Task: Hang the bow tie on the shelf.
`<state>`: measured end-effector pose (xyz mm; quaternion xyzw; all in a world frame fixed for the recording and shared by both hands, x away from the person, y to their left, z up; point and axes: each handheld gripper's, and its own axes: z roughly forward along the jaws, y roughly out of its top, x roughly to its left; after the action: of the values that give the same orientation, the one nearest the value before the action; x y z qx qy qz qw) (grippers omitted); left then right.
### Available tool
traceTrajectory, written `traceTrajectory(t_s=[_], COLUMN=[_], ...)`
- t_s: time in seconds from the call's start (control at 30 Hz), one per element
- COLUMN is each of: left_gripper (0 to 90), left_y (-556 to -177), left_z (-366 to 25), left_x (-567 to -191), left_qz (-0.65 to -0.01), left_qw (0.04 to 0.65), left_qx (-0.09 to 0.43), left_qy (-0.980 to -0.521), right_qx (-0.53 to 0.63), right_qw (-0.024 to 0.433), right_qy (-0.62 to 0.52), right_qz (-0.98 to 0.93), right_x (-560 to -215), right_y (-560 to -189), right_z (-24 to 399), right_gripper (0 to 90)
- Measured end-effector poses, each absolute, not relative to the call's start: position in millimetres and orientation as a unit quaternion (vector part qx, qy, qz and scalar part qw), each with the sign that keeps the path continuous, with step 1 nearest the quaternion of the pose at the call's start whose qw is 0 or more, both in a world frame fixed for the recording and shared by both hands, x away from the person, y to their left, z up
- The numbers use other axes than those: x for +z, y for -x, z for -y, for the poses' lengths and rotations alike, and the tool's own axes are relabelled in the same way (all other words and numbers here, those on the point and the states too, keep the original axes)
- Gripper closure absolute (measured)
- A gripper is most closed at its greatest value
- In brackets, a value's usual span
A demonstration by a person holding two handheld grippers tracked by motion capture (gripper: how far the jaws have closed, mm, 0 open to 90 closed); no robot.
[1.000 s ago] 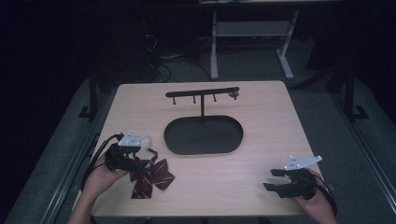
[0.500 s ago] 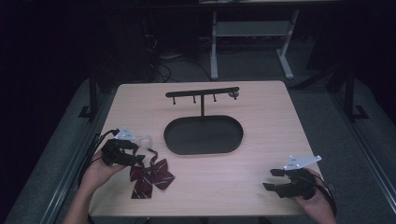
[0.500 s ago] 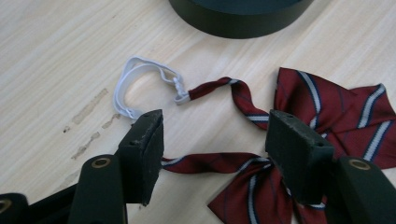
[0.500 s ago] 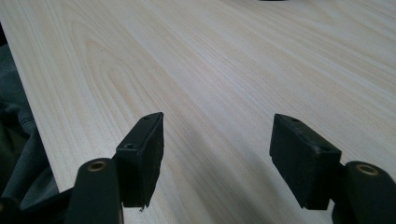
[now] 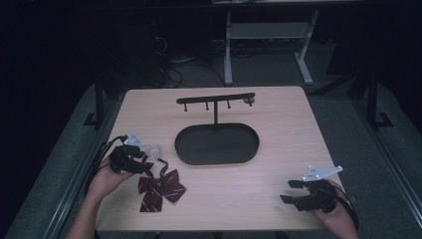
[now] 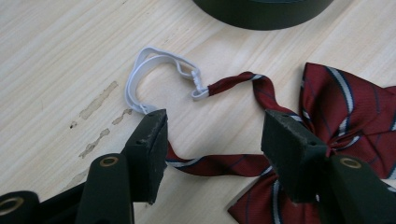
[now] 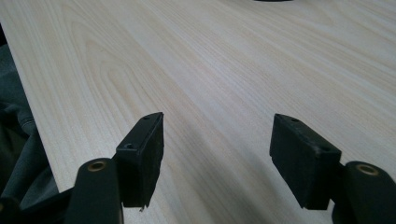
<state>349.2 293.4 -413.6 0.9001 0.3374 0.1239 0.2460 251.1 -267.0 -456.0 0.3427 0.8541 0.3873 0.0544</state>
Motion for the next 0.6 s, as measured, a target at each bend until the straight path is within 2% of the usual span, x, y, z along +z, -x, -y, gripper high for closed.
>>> traceTrajectory(t_s=[0.6], left_gripper=[46.2], left_y=[-368.2], left_z=[-297.2], left_x=[-416.2], left_qz=[-0.356], left_qw=[0.218], left_qx=[0.116], left_qy=[-0.901], right_qx=[0.386], right_qw=[0.056], right_qy=[-0.339], right_qz=[-0.856], right_x=[-455.8], right_y=[-251.5], right_z=[266.6], right_gripper=[34.7])
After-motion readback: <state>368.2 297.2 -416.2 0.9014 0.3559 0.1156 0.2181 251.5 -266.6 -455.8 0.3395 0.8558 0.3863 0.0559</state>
